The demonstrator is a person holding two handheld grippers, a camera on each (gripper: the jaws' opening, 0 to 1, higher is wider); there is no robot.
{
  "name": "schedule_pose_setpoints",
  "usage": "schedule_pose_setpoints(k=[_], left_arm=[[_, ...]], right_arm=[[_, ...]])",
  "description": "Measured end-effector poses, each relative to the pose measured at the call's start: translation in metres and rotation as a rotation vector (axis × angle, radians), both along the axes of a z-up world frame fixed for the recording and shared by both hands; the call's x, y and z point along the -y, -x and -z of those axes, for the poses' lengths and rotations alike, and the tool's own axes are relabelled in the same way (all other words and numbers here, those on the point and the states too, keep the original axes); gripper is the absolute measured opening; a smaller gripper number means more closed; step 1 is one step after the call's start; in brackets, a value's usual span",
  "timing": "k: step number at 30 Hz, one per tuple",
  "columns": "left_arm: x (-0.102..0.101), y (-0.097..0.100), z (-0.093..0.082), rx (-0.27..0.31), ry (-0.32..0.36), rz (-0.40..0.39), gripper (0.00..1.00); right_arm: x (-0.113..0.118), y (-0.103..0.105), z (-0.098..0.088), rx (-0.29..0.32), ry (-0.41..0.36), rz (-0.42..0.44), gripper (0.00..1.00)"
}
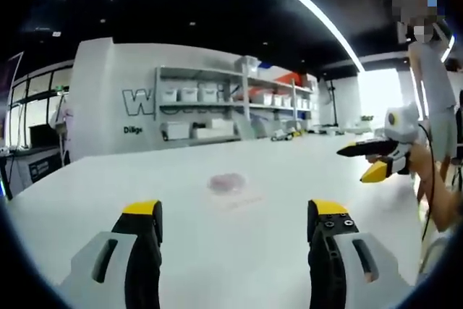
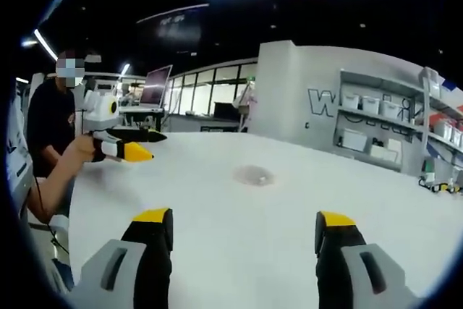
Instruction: Open the resealable bag by pulling the two sides of the seal apart until the entire bag opening is separated and visibly accessible.
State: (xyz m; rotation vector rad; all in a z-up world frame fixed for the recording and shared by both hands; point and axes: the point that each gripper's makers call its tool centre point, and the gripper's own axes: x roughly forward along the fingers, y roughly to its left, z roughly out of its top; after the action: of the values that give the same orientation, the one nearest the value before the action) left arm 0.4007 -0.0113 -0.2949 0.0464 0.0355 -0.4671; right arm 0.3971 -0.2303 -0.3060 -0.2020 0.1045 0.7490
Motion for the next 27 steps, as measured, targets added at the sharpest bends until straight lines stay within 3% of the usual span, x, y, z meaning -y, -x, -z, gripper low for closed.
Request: schedule_pose_setpoints(k=[7,27], left_arm=[[0.010,-0.002,-0.005,0.017,0.008,0.014,0.82],[0.014,-0.007,0.000,-0.006,0.009,0.028,0.79]], right_arm=[[-0.001,-0.004,-0.005,0.009,-0.010,-0.009,0.80],[-0.011,-0.016,-0.013,0.009,-0.025,-0.031,0.70]])
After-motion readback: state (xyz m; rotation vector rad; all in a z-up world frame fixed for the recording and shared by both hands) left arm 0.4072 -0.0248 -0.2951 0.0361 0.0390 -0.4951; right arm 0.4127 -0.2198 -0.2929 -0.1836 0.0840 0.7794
